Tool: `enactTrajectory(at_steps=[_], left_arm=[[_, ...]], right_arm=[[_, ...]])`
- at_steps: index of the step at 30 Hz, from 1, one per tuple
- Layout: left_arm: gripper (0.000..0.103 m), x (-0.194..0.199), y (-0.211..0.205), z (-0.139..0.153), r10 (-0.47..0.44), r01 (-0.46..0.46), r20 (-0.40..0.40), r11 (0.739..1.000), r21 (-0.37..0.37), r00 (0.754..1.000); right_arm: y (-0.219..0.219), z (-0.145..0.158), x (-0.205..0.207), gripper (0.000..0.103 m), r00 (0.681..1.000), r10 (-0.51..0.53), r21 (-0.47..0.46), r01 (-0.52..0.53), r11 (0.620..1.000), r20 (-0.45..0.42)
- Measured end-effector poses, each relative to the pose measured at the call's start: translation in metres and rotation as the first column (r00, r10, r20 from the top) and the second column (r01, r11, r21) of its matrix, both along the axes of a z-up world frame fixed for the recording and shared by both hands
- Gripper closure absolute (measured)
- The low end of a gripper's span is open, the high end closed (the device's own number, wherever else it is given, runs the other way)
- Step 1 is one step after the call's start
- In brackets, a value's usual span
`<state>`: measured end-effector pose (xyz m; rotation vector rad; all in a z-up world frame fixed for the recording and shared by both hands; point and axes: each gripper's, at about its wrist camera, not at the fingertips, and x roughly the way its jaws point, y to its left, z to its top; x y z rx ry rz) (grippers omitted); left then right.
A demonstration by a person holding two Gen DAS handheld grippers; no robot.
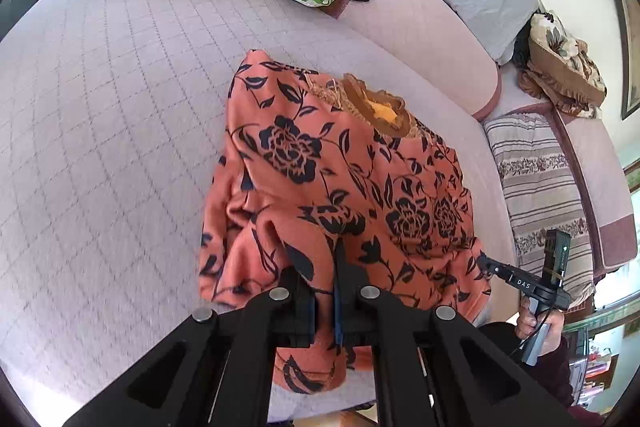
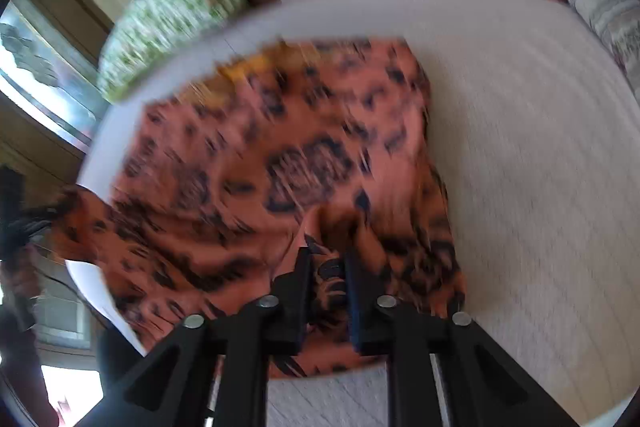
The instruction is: Fold small clothes
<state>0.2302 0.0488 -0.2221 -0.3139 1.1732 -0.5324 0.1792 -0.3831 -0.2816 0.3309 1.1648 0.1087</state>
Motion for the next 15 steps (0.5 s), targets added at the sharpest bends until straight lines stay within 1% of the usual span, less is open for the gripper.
enactTrajectory(at_steps=[1, 3, 5, 8, 9, 11, 13, 15], left_arm=[[0.097, -0.004, 0.001, 0.001, -0.004, 0.004, 0.004, 1.000, 0.000, 1.000], [0.097, -0.013, 0.005, 0.003, -0.014, 0.014, 0.010, 1.000, 0.011, 1.000], [0.097, -0.020, 0.010, 0.004, -0.017, 0.017, 0.012, 1.000, 0.012, 1.000], [0.097, -0.026, 0.020, 0.006, -0.015, 0.015, 0.008, 1.000, -0.024, 1.000], [0.097, -0.025, 0.025, 0.009, -0.007, 0.007, 0.002, 0.999, -0.053, 1.000], [0.097, -0.018, 0.030, 0.016, 0.010, -0.011, -0.005, 0.995, -0.101, 1.000], [0.097, -0.004, 0.032, 0.026, 0.031, -0.031, -0.004, 0.991, -0.131, 1.000], [0.097, 0.018, 0.028, 0.036, 0.050, -0.049, -0.001, 0.987, -0.153, 0.999]], right_arm=[[0.002, 0.004, -0.007, 0.096, 1.000, 0.014, 0.026, -0.014, 1.000, 0.009], [0.002, 0.021, -0.022, 0.097, 0.998, 0.028, 0.052, -0.031, 0.998, 0.047], [-0.003, 0.037, -0.033, 0.097, 0.997, 0.027, 0.109, -0.035, 0.993, 0.075], [-0.014, 0.062, -0.047, 0.097, 0.992, 0.015, 0.204, -0.040, 0.978, 0.122], [-0.019, 0.069, -0.048, 0.097, 0.991, 0.003, 0.233, -0.035, 0.972, 0.136], [-0.025, 0.080, -0.042, 0.097, 0.987, -0.019, 0.281, -0.027, 0.959, 0.158], [-0.031, 0.091, -0.023, 0.097, 0.982, -0.056, 0.289, 0.001, 0.957, 0.182], [-0.043, 0.095, 0.000, 0.097, 0.974, -0.107, 0.303, 0.042, 0.952, 0.199]])
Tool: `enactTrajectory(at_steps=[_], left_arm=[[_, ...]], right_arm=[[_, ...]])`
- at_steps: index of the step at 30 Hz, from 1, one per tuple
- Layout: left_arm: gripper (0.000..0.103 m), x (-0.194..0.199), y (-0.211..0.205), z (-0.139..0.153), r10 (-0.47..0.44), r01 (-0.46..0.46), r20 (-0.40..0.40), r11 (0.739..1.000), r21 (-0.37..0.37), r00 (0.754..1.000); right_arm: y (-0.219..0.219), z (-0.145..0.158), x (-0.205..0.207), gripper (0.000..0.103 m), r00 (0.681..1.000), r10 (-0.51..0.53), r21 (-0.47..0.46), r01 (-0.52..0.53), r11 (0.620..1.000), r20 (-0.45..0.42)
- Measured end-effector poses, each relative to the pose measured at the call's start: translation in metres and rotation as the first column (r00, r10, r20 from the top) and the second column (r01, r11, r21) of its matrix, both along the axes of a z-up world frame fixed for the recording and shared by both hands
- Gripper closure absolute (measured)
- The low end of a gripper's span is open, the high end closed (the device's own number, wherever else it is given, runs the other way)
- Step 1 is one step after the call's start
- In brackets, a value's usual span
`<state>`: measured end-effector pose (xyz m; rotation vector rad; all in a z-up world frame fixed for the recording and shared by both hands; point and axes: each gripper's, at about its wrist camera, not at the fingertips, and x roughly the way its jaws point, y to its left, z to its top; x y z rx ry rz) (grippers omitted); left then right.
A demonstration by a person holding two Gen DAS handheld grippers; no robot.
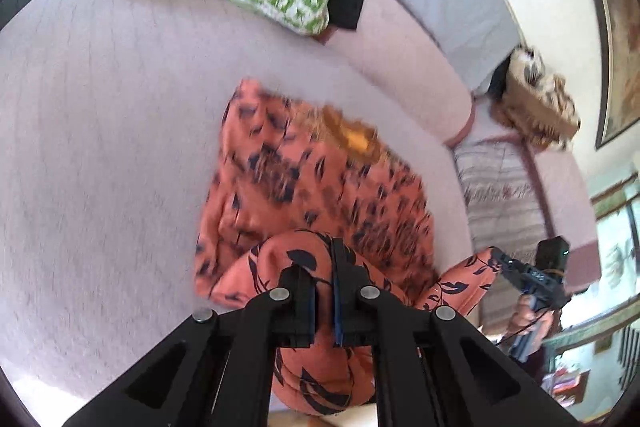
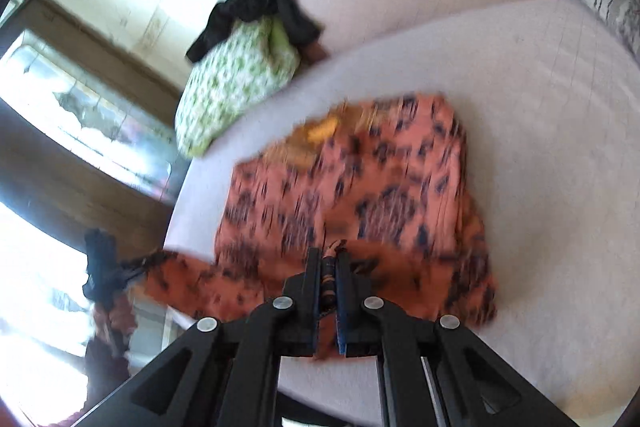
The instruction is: Fold small clothes
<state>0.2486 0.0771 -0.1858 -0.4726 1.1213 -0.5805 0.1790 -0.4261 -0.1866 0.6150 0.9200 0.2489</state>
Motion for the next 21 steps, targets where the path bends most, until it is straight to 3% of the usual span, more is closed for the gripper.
enactTrajectory(at_steps=[3, 5, 10, 12, 14, 16, 18, 19, 20, 21], left_arm=[[0.097, 0.046, -0.012, 0.009, 0.029, -0.030, 0.022, 0.999, 0.019, 0.999], [0.097, 0.085, -0.020, 0.003, 0.075, -0.075, 0.015, 0.997, 0.025, 0.997], [0.097, 0.142, -0.027, -0.055, 0.206, -0.194, -0.111, 0.975, 0.108, 0.972], [0.097, 0.142, -0.024, -0.075, 0.256, -0.242, -0.115, 0.963, 0.118, 0.960], [0.097, 0.131, -0.019, -0.081, 0.290, -0.282, -0.084, 0.955, 0.092, 0.953], [0.097, 0.119, -0.013, -0.076, 0.321, -0.319, -0.037, 0.946, 0.057, 0.946], [0.092, 0.107, -0.002, -0.061, 0.377, -0.376, 0.046, 0.926, -0.026, 0.925], [0.081, 0.101, 0.006, -0.050, 0.420, -0.416, 0.092, 0.907, -0.065, 0.903], [0.062, 0.092, 0.014, -0.039, 0.477, -0.466, 0.137, 0.879, -0.106, 0.868], [0.055, 0.085, 0.017, -0.031, 0.508, -0.494, 0.151, 0.861, -0.119, 0.848]], right_arm=[[-0.034, -0.002, 0.046, 0.097, 0.994, -0.110, 0.048, 0.109, 0.993, 0.010], [-0.057, -0.006, 0.073, 0.097, 0.980, -0.200, 0.030, 0.199, 0.979, 0.016], [-0.118, -0.060, 0.117, 0.093, 0.885, -0.465, 0.066, 0.466, 0.883, -0.028], [-0.131, -0.078, 0.112, 0.080, 0.844, -0.535, 0.088, 0.536, 0.840, -0.036], [-0.135, -0.095, 0.094, 0.052, 0.821, -0.571, 0.172, 0.566, 0.806, -0.025], [-0.124, -0.095, 0.082, 0.050, 0.838, -0.546, 0.170, 0.534, 0.828, 0.029], [-0.099, -0.084, 0.086, 0.050, 0.891, -0.449, 0.066, 0.445, 0.893, 0.068], [-0.075, -0.074, 0.089, 0.050, 0.928, -0.359, 0.019, 0.359, 0.933, 0.098], [-0.052, -0.066, 0.091, 0.050, 0.954, -0.278, -0.028, 0.283, 0.959, 0.116], [-0.032, -0.061, 0.091, 0.050, 0.969, -0.210, -0.068, 0.220, 0.973, 0.127]])
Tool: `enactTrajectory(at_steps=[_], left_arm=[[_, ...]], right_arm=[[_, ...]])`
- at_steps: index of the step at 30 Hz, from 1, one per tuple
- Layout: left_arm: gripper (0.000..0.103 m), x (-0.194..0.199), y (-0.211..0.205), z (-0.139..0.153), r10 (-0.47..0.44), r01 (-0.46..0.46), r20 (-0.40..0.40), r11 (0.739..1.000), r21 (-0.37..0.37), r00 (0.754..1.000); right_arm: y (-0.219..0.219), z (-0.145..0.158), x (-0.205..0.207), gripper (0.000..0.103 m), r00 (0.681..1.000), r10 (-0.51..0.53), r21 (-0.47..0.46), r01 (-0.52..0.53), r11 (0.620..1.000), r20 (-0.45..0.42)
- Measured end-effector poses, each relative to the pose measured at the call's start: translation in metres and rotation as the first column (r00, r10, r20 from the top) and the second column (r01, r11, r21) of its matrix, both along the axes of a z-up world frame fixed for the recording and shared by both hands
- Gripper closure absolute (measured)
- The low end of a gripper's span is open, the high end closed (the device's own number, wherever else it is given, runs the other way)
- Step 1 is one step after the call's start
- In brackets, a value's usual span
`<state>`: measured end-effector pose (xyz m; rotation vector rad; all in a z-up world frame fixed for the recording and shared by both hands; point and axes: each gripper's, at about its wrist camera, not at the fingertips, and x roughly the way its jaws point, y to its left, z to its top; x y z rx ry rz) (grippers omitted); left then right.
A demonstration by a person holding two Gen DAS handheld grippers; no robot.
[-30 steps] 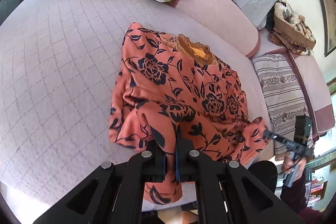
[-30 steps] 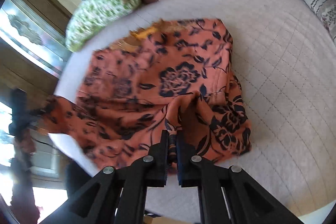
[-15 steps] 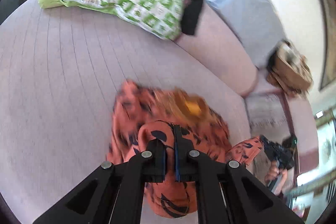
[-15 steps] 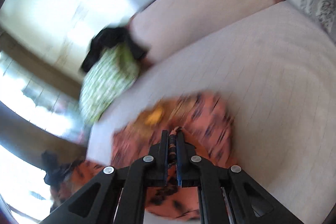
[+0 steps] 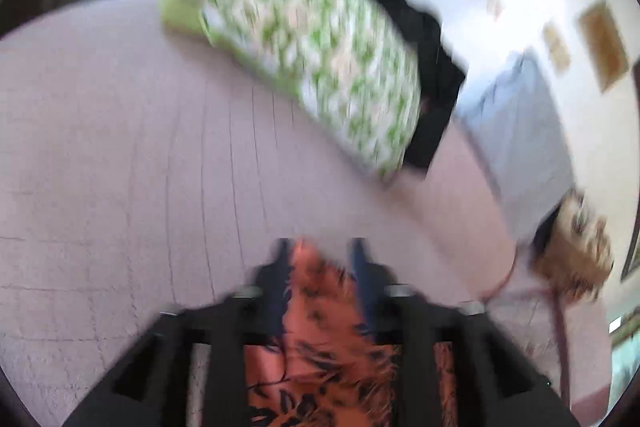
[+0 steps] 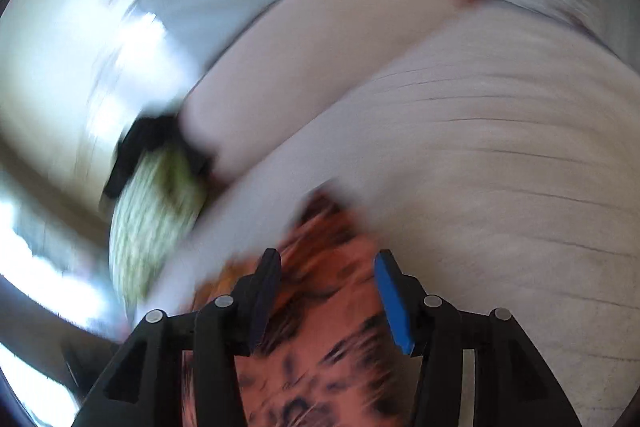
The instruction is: Fold small clothes
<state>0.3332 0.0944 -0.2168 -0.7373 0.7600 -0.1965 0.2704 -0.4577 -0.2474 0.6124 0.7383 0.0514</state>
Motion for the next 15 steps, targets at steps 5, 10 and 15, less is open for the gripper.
enactTrajectory(at_steps=[5, 10, 15], left_arm=[[0.050, -0.043, -0.027, 0.011, -0.171, 0.171, 0.001, 0.984, 0.047, 0.985], [0.050, -0.094, -0.075, -0.020, -0.345, 0.344, -0.023, 0.929, 0.137, 0.938], [0.050, -0.092, -0.073, -0.073, -0.314, 0.333, -0.175, 0.939, 0.091, 0.933]], right_arm=[[0.131, -0.002, -0.002, 0.050, 0.938, 0.339, -0.108, -0.345, 0.932, -0.073], [0.219, -0.026, 0.019, 0.051, 0.874, 0.444, -0.200, -0.479, 0.855, -0.196], [0.248, -0.051, 0.096, 0.052, 0.866, 0.379, -0.277, -0.471, 0.837, -0.326]])
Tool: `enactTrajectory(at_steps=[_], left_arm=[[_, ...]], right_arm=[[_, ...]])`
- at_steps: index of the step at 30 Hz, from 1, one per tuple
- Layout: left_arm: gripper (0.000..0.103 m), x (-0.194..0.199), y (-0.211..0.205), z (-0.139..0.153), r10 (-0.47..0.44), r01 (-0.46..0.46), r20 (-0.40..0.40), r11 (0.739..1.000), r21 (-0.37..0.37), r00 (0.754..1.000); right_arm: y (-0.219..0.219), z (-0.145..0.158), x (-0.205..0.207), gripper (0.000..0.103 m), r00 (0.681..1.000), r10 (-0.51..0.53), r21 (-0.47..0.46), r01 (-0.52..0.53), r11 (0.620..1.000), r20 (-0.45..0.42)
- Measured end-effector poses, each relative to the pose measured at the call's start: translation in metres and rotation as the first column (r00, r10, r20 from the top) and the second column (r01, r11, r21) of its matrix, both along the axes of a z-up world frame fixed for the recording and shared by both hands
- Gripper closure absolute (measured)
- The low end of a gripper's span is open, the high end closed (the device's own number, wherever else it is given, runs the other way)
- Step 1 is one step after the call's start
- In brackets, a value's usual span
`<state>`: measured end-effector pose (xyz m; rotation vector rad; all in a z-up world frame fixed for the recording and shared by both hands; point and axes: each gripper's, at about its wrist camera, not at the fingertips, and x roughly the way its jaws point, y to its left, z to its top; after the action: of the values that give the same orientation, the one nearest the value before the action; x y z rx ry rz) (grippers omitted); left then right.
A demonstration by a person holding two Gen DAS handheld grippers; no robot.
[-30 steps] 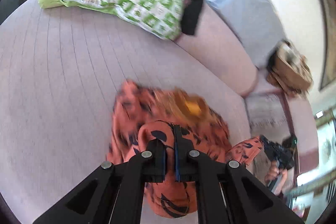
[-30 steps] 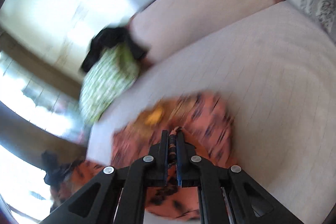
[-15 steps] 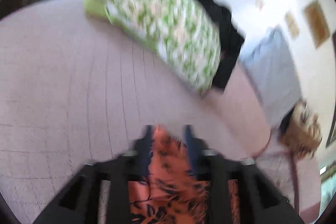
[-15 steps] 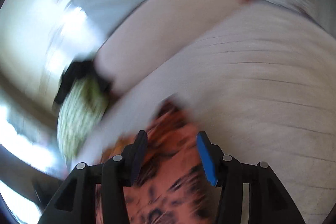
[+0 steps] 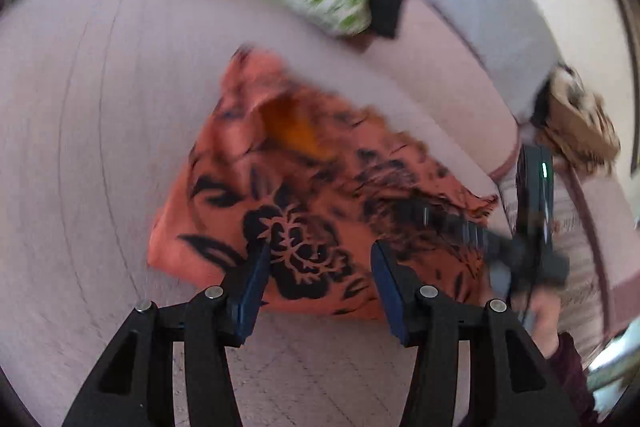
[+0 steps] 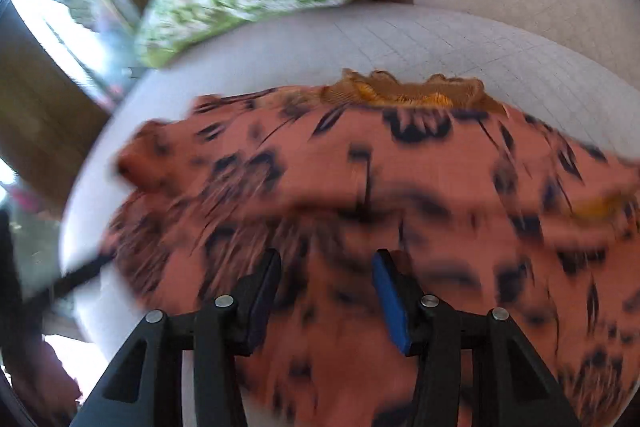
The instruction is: Fold small clothes
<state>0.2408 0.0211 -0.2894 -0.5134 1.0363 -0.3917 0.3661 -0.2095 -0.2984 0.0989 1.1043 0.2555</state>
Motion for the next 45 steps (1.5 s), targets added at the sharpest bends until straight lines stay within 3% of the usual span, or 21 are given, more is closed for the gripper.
enactTrajectory(at_steps=[3, 6, 8, 12, 15, 16, 20, 23, 28, 30, 32, 34, 35, 39, 40, 42, 43, 45], left_arm=[[0.051, 0.001, 0.009, -0.008, 0.001, -0.001, -0.012, 0.999, -0.046, 1.000], [0.051, 0.000, 0.014, -0.009, -0.023, 0.022, -0.010, 0.998, -0.065, 1.000], [0.051, 0.003, 0.017, -0.009, -0.041, 0.040, -0.011, 0.997, -0.065, 0.999], [0.051, 0.017, 0.018, 0.010, -0.054, 0.055, 0.014, 0.996, -0.069, 0.998], [0.047, 0.035, 0.000, 0.035, -0.073, 0.073, 0.056, 0.997, 0.004, 0.996], [0.045, 0.043, -0.007, 0.037, -0.073, 0.072, 0.034, 0.997, 0.041, 0.997], [0.045, 0.095, -0.031, 0.020, -0.091, 0.097, -0.070, 0.993, 0.074, 0.993], [0.045, 0.131, -0.037, 0.013, -0.083, 0.087, -0.103, 0.995, 0.042, 0.991], [0.045, 0.183, -0.018, 0.046, 0.052, -0.052, -0.002, 0.998, -0.032, 0.999], [0.045, 0.188, 0.006, 0.066, 0.196, -0.193, 0.055, 0.980, -0.055, 0.979], [0.043, 0.177, 0.020, 0.073, 0.257, -0.252, 0.056, 0.964, -0.079, 0.965], [0.042, 0.165, 0.012, 0.073, 0.191, -0.191, 0.041, 0.982, -0.008, 0.981], [0.042, 0.151, 0.002, 0.072, 0.107, -0.109, 0.039, 0.992, 0.057, 0.994], [0.042, 0.092, -0.033, 0.053, -0.068, 0.067, 0.003, 0.985, 0.157, 0.998], [0.042, 0.079, -0.039, 0.048, -0.093, 0.093, -0.007, 0.981, 0.172, 0.996], [0.042, 0.058, -0.053, 0.030, -0.107, 0.114, -0.039, 0.945, 0.307, 0.993], [0.042, 0.054, -0.054, 0.022, -0.096, 0.107, -0.048, 0.933, 0.343, 0.994], [0.043, 0.052, -0.049, 0.002, -0.054, 0.095, -0.116, 0.919, 0.382, 0.992]], right_arm=[[-0.013, 0.007, 0.048, 0.053, 0.991, -0.116, 0.002, 0.116, 0.993, 0.067], [-0.047, 0.027, 0.063, 0.051, 0.936, -0.310, 0.090, 0.298, 0.950, 0.170], [-0.073, 0.037, 0.053, 0.051, 0.909, -0.379, 0.177, 0.350, 0.920, 0.172], [-0.102, 0.045, 0.006, 0.051, 0.923, -0.329, 0.145, 0.304, 0.941, 0.201], [-0.129, 0.049, -0.039, 0.051, 0.933, -0.300, 0.121, 0.280, 0.952, 0.201], [-0.139, 0.047, -0.054, 0.053, 0.936, -0.299, 0.116, 0.281, 0.953, 0.188], [-0.167, 0.038, -0.103, 0.056, 0.933, -0.327, 0.146, 0.306, 0.941, 0.152], [-0.180, 0.018, -0.118, 0.056, 0.932, -0.341, 0.175, 0.317, 0.932, 0.127], [-0.189, 0.005, -0.110, 0.056, 0.935, -0.334, 0.184, 0.310, 0.933, 0.117], [-0.189, 0.012, -0.110, 0.056, 0.929, -0.330, 0.175, 0.301, 0.937, 0.170], [-0.191, 0.017, -0.111, 0.056, 0.922, -0.333, 0.178, 0.300, 0.937, 0.197], [-0.193, 0.018, -0.111, 0.056, 0.924, -0.331, 0.190, 0.296, 0.936, 0.193], [-0.194, 0.018, -0.110, 0.056, 0.925, -0.330, 0.195, 0.295, 0.935, 0.187], [-0.190, 0.012, -0.109, 0.058, 0.946, -0.303, 0.234, 0.270, 0.934, 0.120], [-0.187, 0.006, -0.108, 0.058, 0.953, -0.288, 0.226, 0.262, 0.938, 0.090], [-0.179, -0.011, -0.104, 0.060, 0.965, -0.264, 0.151, 0.260, 0.954, 0.009], [-0.177, -0.012, -0.106, 0.065, 0.964, -0.266, 0.128, 0.261, 0.957, 0.022], [-0.174, -0.003, -0.113, 0.065, 0.964, -0.263, 0.114, 0.257, 0.960, 0.042]])
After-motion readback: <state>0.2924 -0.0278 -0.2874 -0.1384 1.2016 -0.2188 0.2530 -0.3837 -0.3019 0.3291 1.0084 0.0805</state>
